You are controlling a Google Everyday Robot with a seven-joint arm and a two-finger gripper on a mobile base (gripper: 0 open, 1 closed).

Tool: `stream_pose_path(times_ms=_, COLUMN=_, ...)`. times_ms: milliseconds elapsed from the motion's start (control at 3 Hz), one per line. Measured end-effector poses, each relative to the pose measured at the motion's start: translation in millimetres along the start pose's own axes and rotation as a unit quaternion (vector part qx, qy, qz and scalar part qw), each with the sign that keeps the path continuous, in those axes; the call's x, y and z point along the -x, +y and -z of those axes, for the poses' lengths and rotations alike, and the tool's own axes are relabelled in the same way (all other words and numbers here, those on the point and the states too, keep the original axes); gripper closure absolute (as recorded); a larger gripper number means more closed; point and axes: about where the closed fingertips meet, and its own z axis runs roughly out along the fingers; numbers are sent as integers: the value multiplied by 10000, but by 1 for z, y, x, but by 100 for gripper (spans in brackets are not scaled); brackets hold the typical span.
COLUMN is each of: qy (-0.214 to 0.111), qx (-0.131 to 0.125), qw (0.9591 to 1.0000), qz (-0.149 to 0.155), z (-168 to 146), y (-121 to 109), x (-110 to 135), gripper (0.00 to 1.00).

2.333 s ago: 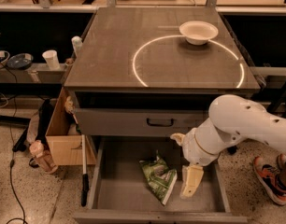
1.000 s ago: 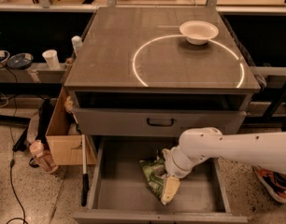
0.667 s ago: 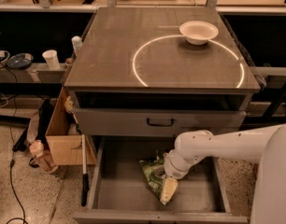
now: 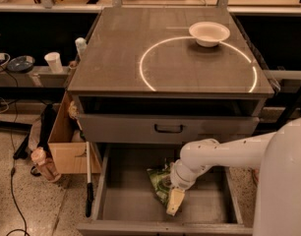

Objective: Pick green jalapeno chip bag from middle drawer and place on counter

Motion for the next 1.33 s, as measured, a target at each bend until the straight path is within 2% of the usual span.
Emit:
stream_pose_path(times_ms=1000, qy=137, qx=261, qw=9996, qz=17, z=-44, y=-12, x=-1, gripper=0)
stream_pose_path(times_ms=1333, qy=137, qx=264, qw=9996, qz=15, z=-45, y=-11, x=-1, gripper=18)
